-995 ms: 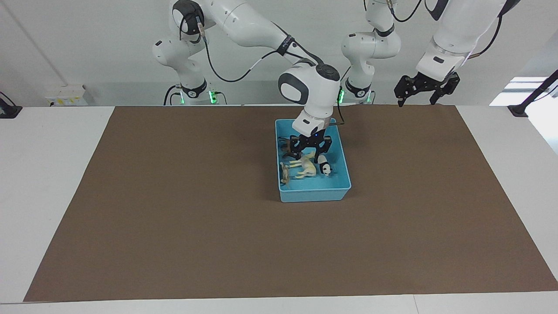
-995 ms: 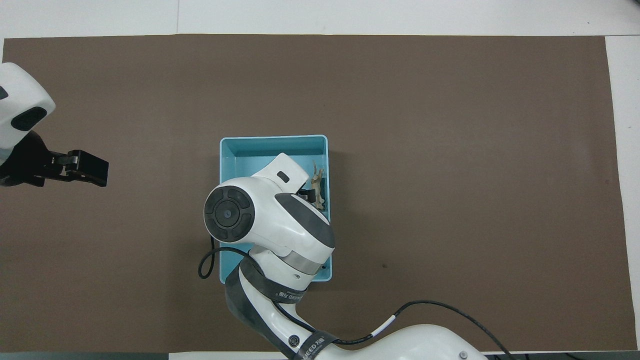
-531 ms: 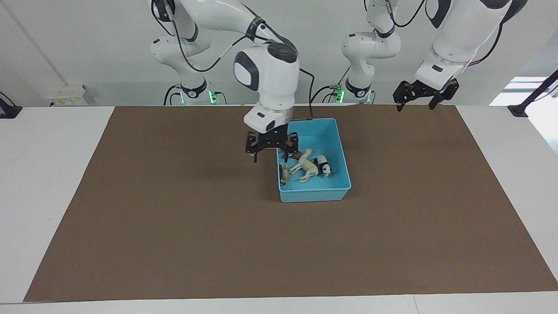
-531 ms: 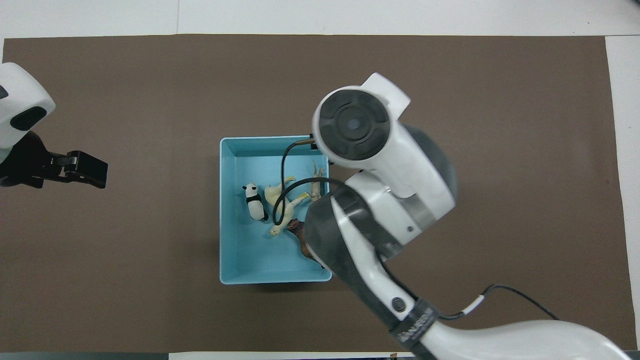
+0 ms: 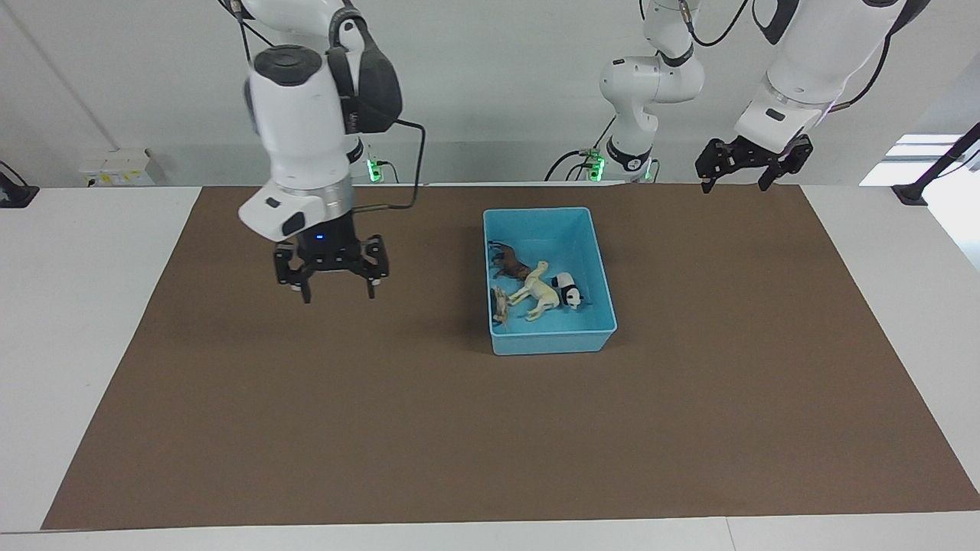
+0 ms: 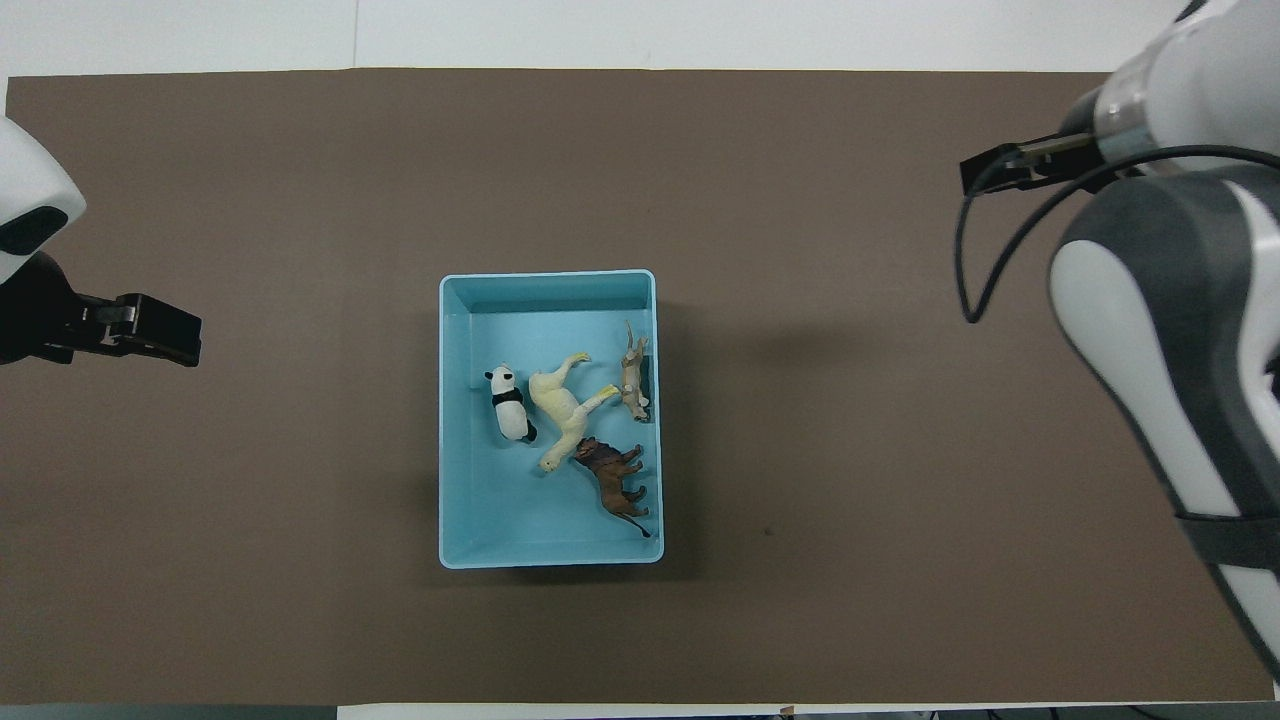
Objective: Put all toys into storage box
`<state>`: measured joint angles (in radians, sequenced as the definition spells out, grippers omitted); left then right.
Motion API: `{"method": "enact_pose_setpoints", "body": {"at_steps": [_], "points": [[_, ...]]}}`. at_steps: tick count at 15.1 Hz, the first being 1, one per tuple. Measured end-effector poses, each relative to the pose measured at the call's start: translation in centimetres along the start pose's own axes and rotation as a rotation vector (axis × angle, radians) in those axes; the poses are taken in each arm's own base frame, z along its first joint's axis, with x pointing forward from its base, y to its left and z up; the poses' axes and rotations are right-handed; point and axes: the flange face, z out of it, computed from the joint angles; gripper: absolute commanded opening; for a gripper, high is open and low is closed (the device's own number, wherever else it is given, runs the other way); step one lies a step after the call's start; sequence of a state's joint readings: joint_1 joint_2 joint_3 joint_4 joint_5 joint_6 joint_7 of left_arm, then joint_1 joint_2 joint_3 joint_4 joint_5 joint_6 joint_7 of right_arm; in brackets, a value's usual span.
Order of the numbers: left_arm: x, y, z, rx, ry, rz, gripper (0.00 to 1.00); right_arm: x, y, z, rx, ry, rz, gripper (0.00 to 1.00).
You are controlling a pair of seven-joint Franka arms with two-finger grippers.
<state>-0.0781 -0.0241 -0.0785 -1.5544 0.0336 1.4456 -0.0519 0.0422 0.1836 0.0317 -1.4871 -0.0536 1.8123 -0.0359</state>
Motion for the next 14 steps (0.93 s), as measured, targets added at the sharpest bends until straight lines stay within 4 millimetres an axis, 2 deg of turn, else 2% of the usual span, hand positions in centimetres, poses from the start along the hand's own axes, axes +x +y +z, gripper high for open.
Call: {"method": "enact_pose_setpoints", "body": {"at_steps": [1, 3, 5, 7, 10, 14], "points": [[0.1, 0.2, 0.0, -0.022, 0.010, 0.002, 1.00, -1.1, 1.8, -0.8, 0.018, -0.036, 0.015, 1.00], [0.3, 0.4, 0.1, -0.038, 0.018, 0.003, 1.00, -3.7, 3.5, -3.0, 0.039, -0.120, 0.042, 1.00], [0.4, 0.4, 0.4, -0.040, 0.017, 0.003, 1.00, -6.2, 3.7, -5.4, 0.042, -0.175, 0.065, 1.00], [0.4, 0.4, 0.5, -0.040, 0.013, 0.003, 1.00, -7.7, 3.6, -7.0, 0.038, -0.178, 0.088, 1.00], [0.2, 0.2, 0.7, -0.040, 0.009, 0.000, 1.00, -9.0, 4.2, -7.6, 0.029, -0.175, 0.110, 1.00], [0.1, 0.1, 0.8, -0.039, 0.007, -0.003, 1.00, -9.3, 6.0, -7.1, 0.024, -0.169, 0.151, 1.00]]}}
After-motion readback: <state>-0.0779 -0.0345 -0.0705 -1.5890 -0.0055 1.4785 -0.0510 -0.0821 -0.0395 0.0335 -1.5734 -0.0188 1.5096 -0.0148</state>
